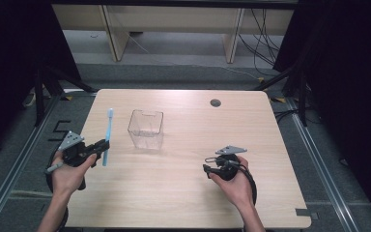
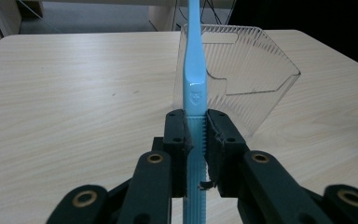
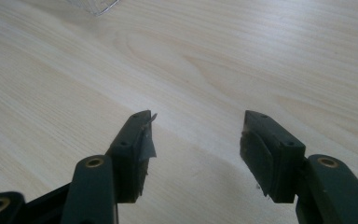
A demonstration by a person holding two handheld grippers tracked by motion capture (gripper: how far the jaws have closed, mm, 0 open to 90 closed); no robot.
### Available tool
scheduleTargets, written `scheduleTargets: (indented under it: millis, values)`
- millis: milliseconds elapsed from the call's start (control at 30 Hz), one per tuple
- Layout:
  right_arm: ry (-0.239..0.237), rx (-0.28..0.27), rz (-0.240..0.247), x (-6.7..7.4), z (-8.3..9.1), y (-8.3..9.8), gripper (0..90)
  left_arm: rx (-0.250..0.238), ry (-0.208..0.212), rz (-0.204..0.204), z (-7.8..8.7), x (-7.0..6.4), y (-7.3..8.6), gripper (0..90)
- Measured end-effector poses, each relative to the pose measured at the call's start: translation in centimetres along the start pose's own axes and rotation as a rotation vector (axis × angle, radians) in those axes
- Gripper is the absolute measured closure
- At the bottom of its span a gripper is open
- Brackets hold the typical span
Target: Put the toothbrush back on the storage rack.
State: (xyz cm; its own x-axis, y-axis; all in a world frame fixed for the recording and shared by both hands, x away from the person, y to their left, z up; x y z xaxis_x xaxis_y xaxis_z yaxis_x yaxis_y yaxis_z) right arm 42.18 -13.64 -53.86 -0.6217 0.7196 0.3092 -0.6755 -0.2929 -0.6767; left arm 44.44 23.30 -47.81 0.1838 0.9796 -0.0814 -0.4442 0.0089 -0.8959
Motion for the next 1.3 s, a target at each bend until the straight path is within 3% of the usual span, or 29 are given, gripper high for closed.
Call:
scheduleTargets:
  millis: [33, 200, 233, 333, 400, 467, 833, 933, 1033, 1100, 1133, 1300]
  values:
    - [0.0, 0.001, 0.035, -0.2, 0.0, -0.1, 43.9, -0.003, 0.001, 0.0, 0.0, -0.1, -0.1, 78.4]
    - [0.005, 0.001, 0.032, -0.2, 0.0, -0.1, 43.9, -0.021, 0.005, -0.005, -0.1, -0.3, -0.4, 78.4]
    - [0.005, -0.007, -0.009, 0.0, 0.0, 0.0, 43.9, -0.026, 0.004, -0.006, -0.1, -0.3, -0.5, 78.4]
    - [0.005, -0.007, -0.009, 0.0, 0.0, 0.0, 43.9, -0.039, 0.006, -0.006, -0.1, -0.3, -0.6, 78.4]
    - [0.005, 0.001, 0.031, -0.3, 0.0, -0.1, 43.9, -0.05, 0.007, -0.008, -0.1, -0.3, -0.8, 78.4]
    - [0.001, -0.002, 0.035, -0.3, 0.0, -0.1, 43.9, -0.062, 0.007, -0.001, -0.2, -0.3, -1.0, 78.4]
    - [0.0, -0.003, 0.034, -0.3, 0.0, -0.1, 43.9, -0.108, 0.024, 0.001, -0.3, -0.7, -1.8, 78.4]
    - [0.012, -0.008, 0.008, -0.3, 0.1, -0.1, 43.9, -0.127, 0.027, 0.003, -0.4, -0.9, -2.1, 78.4]
    - [0.013, -0.01, 0.018, -0.3, 0.1, -0.1, 43.9, -0.146, 0.029, -0.001, -0.3, -1.0, -2.3, 78.4]
    - [0.011, -0.01, -0.015, -0.1, 0.1, 0.0, 43.9, -0.157, 0.033, -0.004, -0.4, -1.1, -2.5, 78.4]
    - [0.01, -0.01, 0.009, -0.2, 0.1, -0.1, 43.9, -0.166, 0.036, -0.005, -0.4, -1.1, -2.6, 78.4]
    - [0.013, -0.01, 0.009, -0.3, 0.1, -0.1, 43.9, -0.186, 0.045, -0.014, -0.6, -1.3, -2.9, 78.4]
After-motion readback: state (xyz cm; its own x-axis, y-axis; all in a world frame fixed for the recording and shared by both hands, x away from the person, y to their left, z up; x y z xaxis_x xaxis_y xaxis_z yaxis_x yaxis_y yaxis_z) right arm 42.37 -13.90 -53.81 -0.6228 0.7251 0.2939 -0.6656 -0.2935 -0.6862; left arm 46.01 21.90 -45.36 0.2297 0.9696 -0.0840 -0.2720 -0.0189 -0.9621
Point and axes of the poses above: each handheld gripper's, and its own axes: z roughly backward along the jaws, y roughly out of its underside, x roughly to its left, the point moved 9 cm from there along -z, roughly forward along the jaws, and after that the axes turned 15 degrees about -y, right-handed, at the moved point
